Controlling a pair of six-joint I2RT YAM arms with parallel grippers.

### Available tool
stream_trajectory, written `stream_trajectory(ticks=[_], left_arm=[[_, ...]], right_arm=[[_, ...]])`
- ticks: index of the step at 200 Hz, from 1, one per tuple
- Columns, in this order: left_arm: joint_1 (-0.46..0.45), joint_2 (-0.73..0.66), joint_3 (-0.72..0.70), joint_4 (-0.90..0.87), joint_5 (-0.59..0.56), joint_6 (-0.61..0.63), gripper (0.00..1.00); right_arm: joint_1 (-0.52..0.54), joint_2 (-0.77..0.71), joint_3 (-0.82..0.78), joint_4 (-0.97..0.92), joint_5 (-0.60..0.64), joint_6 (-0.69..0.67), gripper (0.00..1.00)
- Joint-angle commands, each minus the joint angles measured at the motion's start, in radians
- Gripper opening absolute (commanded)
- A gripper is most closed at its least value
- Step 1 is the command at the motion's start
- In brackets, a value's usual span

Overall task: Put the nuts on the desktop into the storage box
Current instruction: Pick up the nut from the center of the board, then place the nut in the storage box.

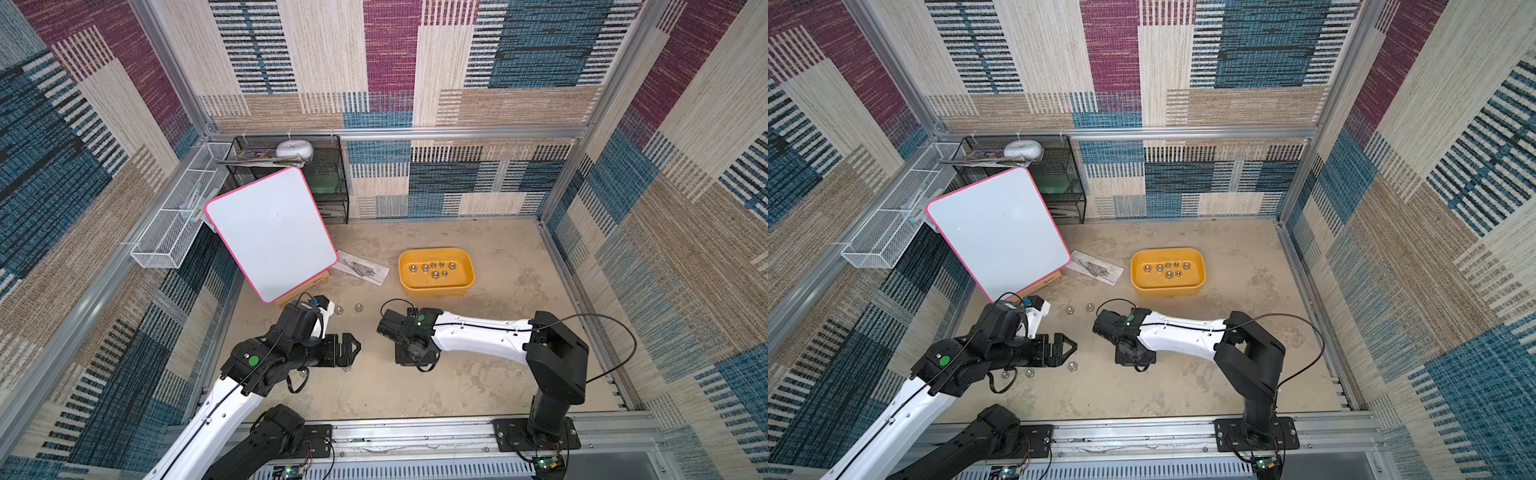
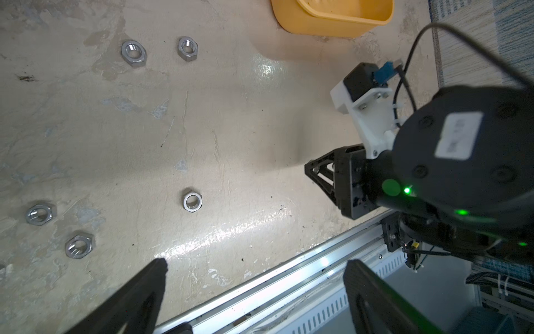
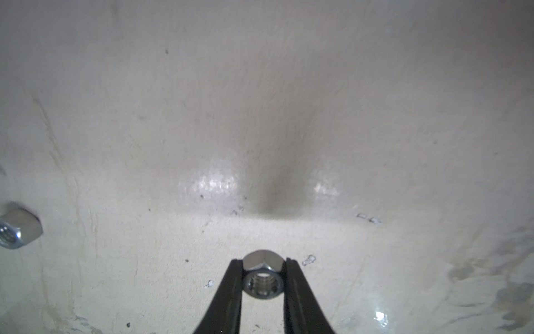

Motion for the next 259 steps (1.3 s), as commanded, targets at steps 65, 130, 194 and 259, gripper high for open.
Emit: stream_trajectory(ticks=[65, 130, 194, 259], left_arm=[[0.001, 0.062, 0.048, 0.022, -0.050, -0.061, 1.00], [0.000, 0.180, 0.122, 0.088, -0.121, -0.097, 1.00], [0.000, 0.344, 0.231, 0.133, -0.143, -0.053, 1.00], [0.007, 0.407, 0.266, 0.138, -0.168, -0.040, 1.00]], right_arm=[[-0.312, 0.039, 0.241, -0.088, 0.070, -0.357, 0.23], [-0.509, 0.237, 0.514, -0.069, 0.026, -0.572, 0.23], [-0.551, 0.467, 0.776, -0.110, -0.025, -0.665, 0.24], [-0.560, 0.586, 0.844, -0.119, -0.084, -0.678, 0.24]])
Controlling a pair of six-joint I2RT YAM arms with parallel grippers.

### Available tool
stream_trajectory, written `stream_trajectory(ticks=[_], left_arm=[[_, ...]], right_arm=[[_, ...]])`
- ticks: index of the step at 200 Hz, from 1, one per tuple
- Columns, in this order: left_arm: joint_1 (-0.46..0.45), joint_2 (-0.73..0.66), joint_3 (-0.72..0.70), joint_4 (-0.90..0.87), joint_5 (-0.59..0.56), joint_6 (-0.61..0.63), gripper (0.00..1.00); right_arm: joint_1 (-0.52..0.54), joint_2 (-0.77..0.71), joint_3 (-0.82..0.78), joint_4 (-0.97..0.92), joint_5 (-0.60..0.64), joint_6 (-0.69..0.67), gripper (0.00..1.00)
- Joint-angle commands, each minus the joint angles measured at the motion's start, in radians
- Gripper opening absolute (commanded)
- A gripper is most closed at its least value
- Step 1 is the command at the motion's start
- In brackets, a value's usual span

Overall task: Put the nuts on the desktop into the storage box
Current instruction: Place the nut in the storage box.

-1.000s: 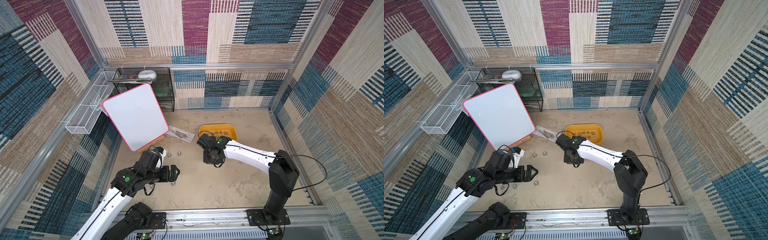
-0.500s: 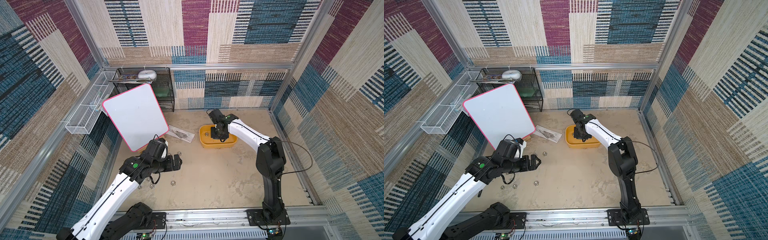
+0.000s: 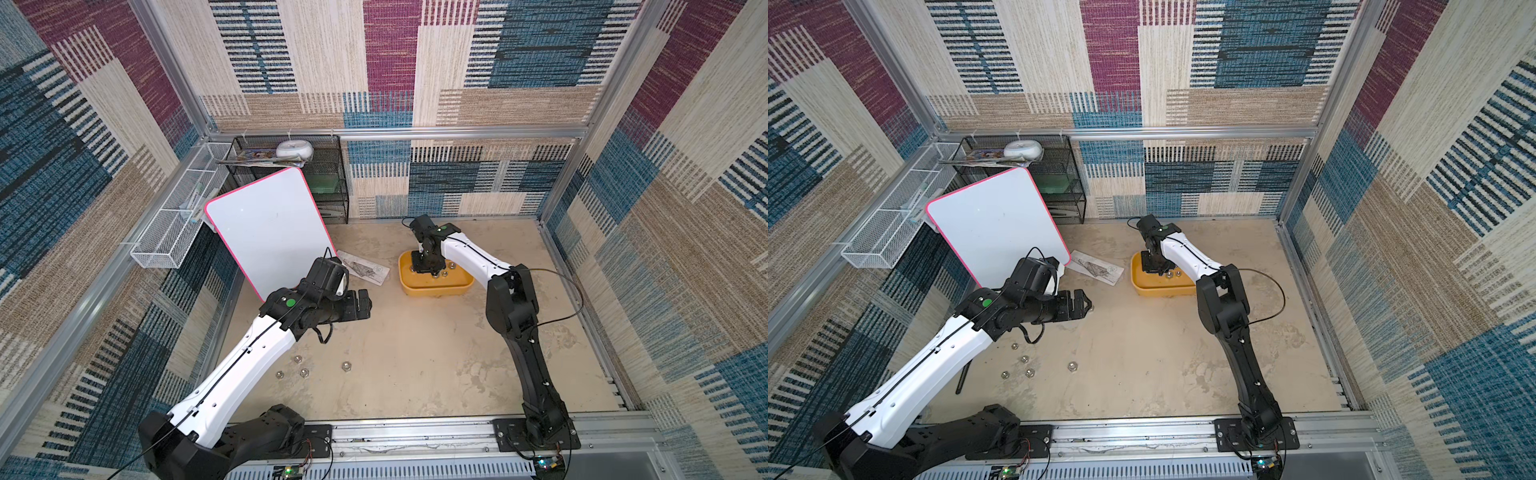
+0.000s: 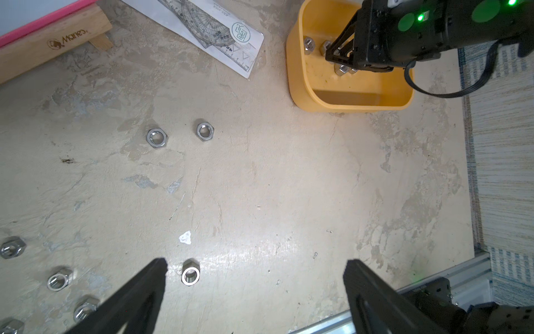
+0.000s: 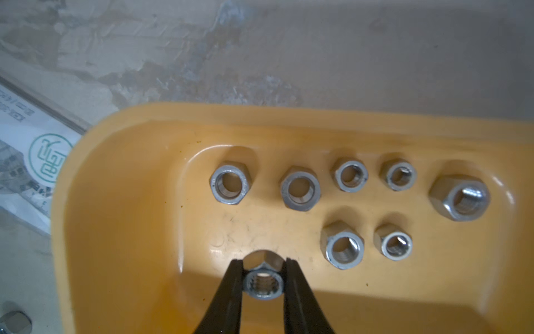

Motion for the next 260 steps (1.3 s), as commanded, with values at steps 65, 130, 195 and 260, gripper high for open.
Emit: stream_trajectory(ticks=[65, 130, 195, 260], left_arm=[[0.009, 0.010, 0.000, 0.015, -0.019, 0.005, 1.00], [0.009, -0.024, -0.023, 0.006, -0.021, -0.009, 1.00], [0.009, -0.045, -0.063, -0.040, -0.058, -0.043, 1.00], [0.010, -0.052, -0.156, -0.052, -0.064, -0.135, 1.00]], right_arm=[[-0.005, 0.055, 0.031, -0.019, -0.045, -0.013, 0.35], [-0.005, -0.042, -0.006, -0.004, -0.026, -0.001, 0.42], [-0.005, -0.401, -0.386, 0.253, -0.047, -0.026, 0.61], [-0.005, -0.723, -0.775, 0.468, -0.272, -0.107, 0.99]])
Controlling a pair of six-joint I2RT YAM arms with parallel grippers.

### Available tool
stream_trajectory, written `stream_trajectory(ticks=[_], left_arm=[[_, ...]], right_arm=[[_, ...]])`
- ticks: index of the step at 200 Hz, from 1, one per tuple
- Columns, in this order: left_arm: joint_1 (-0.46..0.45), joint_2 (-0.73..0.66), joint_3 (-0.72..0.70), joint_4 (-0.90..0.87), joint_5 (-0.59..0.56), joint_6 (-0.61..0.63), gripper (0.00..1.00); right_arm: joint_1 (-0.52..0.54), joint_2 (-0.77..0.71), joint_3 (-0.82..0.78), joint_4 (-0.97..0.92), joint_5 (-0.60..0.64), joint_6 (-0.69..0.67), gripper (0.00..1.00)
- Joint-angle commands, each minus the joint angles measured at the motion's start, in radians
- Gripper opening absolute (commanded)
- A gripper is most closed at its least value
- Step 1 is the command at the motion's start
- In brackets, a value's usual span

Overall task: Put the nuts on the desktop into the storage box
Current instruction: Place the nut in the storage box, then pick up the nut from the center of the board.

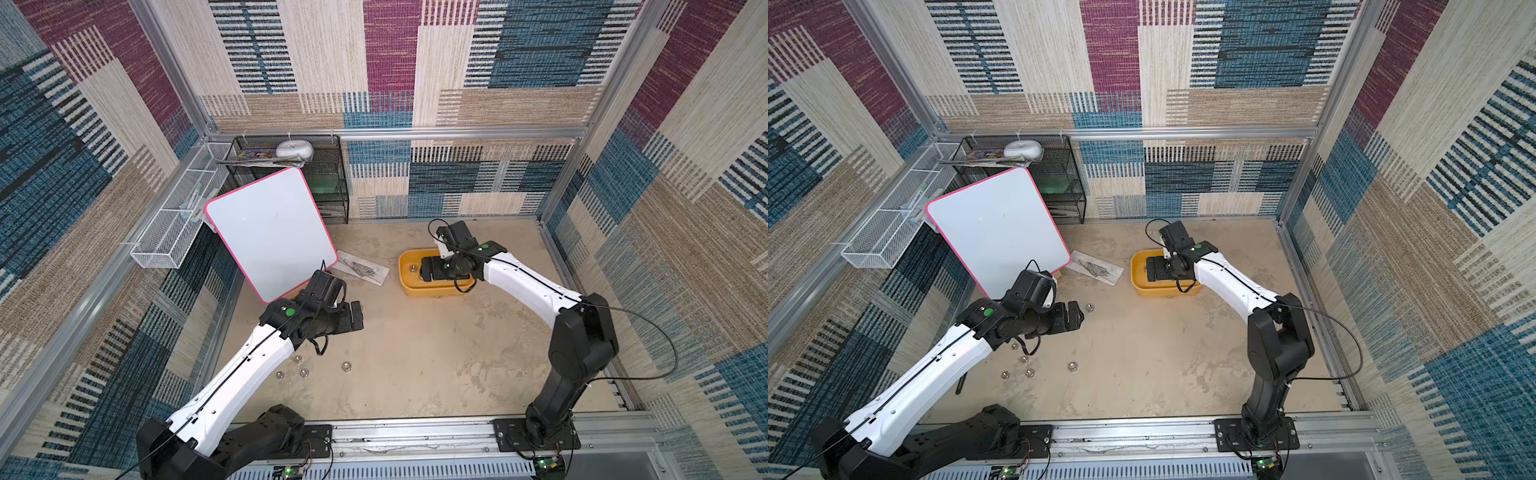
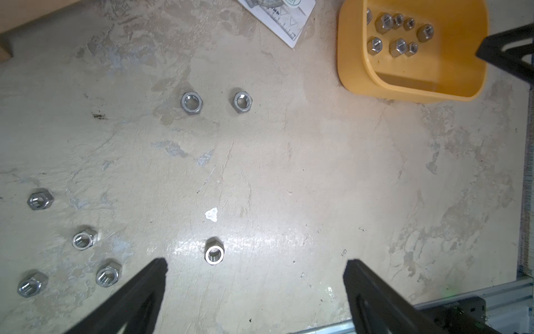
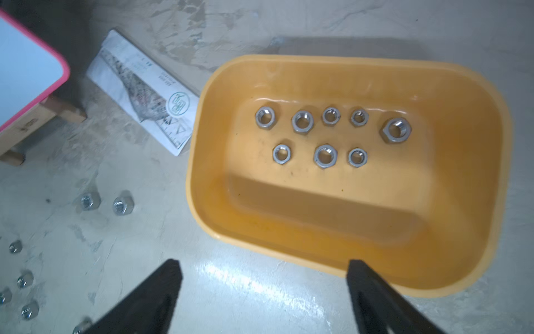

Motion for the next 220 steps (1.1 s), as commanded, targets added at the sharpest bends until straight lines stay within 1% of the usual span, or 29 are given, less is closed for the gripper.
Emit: stream_trajectory(ticks=[1, 7, 14, 22, 49, 66, 75, 83, 105, 128, 156, 179, 205, 220], left_arm=[[0.001, 0.002, -0.028, -0.021, -0.009, -0.059, 1.00], [0.001, 0.006, -0.038, -0.023, -0.007, -0.074, 1.00], [0.001, 0.009, -0.049, -0.025, -0.007, -0.093, 0.99], [0.001, 0.014, -0.061, -0.030, -0.007, -0.115, 0.98], [0.001, 0.026, -0.105, -0.036, 0.004, -0.191, 0.94], [0.001, 0.032, -0.133, -0.036, 0.007, -0.231, 0.86], [0.001, 0.037, -0.145, -0.037, 0.007, -0.254, 0.85], [0.001, 0.041, -0.156, -0.036, 0.010, -0.274, 0.81], [0.001, 0.061, -0.175, -0.040, 0.011, -0.315, 0.74], [0.001, 0.086, -0.188, -0.065, 0.021, -0.367, 0.63], [-0.009, 0.097, -0.224, -0.081, 0.026, -0.425, 0.60], [-0.017, 0.108, -0.251, -0.080, 0.005, -0.431, 0.60], [-0.035, 0.134, -0.270, -0.066, 0.013, -0.469, 0.60], [-0.052, 0.147, -0.274, -0.058, 0.010, -0.497, 0.61]], right_arm=[[0.000, -0.079, -0.086, 0.116, -0.140, -0.053, 0.99], [0.000, -0.107, -0.114, 0.127, -0.163, -0.059, 0.99], [0.001, -0.136, -0.144, 0.140, -0.230, -0.100, 0.99], [0.003, -0.167, -0.178, 0.150, -0.286, -0.115, 0.99], [0.008, -0.273, -0.299, 0.181, -0.367, -0.118, 0.99], [0.012, -0.334, -0.363, 0.185, -0.388, -0.122, 0.99], [0.017, -0.366, -0.390, 0.183, -0.401, -0.127, 0.99], [0.018, -0.393, -0.414, 0.184, -0.403, -0.126, 0.99], [0.029, -0.460, -0.462, 0.192, -0.421, -0.102, 0.99], [0.050, -0.515, -0.497, 0.198, -0.429, -0.073, 0.99], [0.072, -0.566, -0.529, 0.190, -0.423, -0.085, 0.99], [0.078, -0.590, -0.550, 0.191, -0.422, -0.095, 0.99], [0.079, -0.594, -0.553, 0.206, -0.453, -0.087, 0.99], [0.082, -0.581, -0.555, 0.215, -0.463, -0.084, 0.99]])
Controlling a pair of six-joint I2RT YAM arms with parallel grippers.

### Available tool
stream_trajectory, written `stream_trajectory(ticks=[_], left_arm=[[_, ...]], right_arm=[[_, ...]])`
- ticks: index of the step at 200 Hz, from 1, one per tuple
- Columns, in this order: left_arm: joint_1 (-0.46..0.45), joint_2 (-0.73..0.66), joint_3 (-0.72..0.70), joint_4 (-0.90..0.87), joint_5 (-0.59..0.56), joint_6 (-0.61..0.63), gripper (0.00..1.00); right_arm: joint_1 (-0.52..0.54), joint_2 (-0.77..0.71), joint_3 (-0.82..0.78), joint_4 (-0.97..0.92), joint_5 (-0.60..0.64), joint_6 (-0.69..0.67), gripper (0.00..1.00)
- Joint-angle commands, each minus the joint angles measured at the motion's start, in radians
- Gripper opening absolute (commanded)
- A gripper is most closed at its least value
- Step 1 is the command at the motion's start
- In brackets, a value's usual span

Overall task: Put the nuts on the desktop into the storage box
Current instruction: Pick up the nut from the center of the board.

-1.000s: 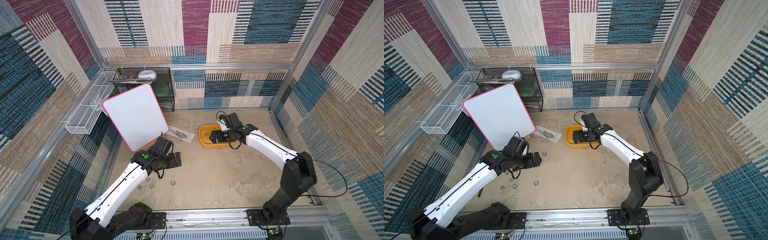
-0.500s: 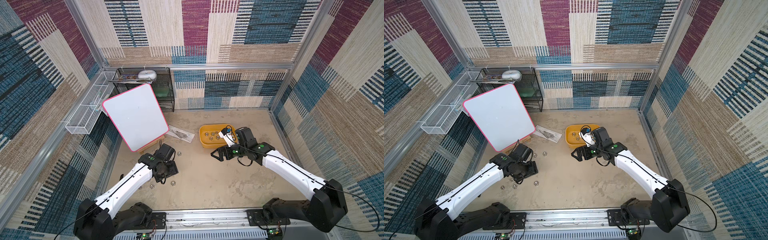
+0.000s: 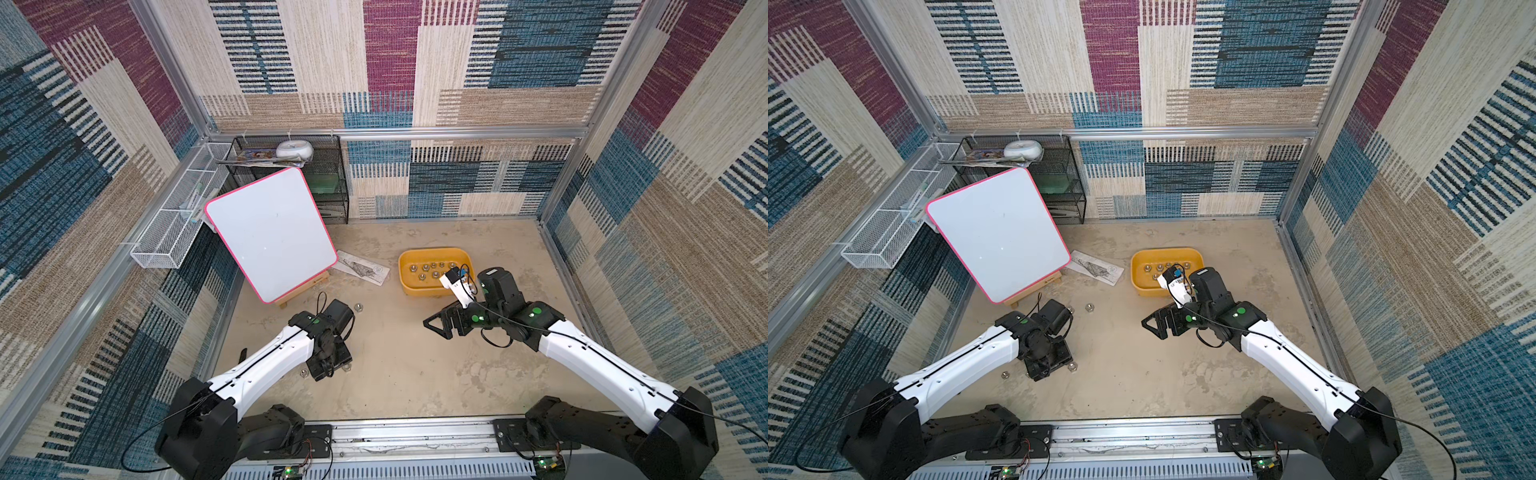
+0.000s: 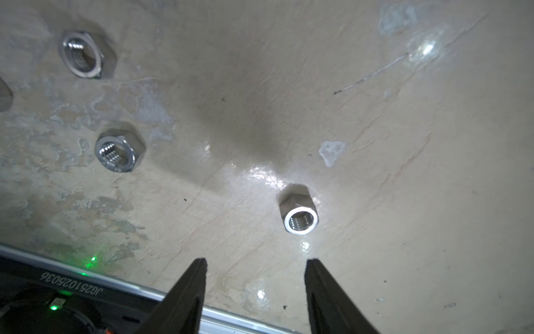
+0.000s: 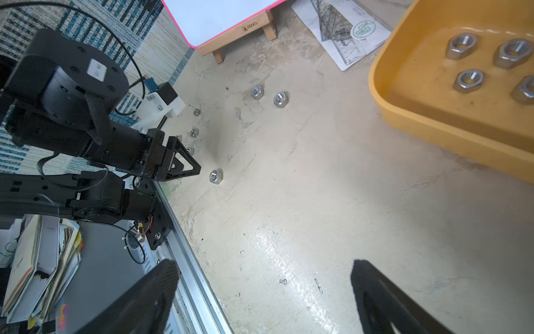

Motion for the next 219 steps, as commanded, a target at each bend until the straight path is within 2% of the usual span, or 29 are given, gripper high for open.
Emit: stream_trajectory(ticks=[1, 44, 78, 139, 171, 193, 205, 219], left_arm=[[-0.018, 0.015, -0.007, 0.003, -0.005, -0.057, 0.62], [-0.030, 0.070, -0.041, 0.118, 0.029, -0.107, 0.63], [-0.057, 0.182, 0.009, 0.118, 0.015, -0.105, 0.62], [-0.068, 0.239, 0.043, 0.121, -0.006, -0.101, 0.57], [-0.068, 0.270, 0.060, 0.121, -0.002, -0.092, 0.44], [-0.069, 0.265, 0.056, 0.121, -0.011, -0.094, 0.42], [-0.069, 0.266, 0.054, 0.120, -0.015, -0.093, 0.33], [-0.069, 0.268, 0.048, 0.121, -0.021, -0.091, 0.32]], right_arm=[[0.005, 0.011, -0.003, 0.029, -0.029, 0.003, 0.99], [0.015, 0.024, 0.008, 0.022, -0.003, 0.001, 0.99], [0.020, 0.031, 0.003, 0.021, -0.009, -0.003, 0.99], [0.020, 0.047, 0.002, 0.024, 0.003, -0.007, 0.99], [0.019, 0.053, 0.007, 0.019, 0.016, -0.010, 0.99], [0.021, 0.053, 0.010, 0.016, 0.022, -0.012, 0.99], [0.021, 0.056, 0.010, 0.015, 0.022, -0.012, 0.99], [0.020, 0.060, 0.012, 0.015, 0.022, -0.013, 0.99]])
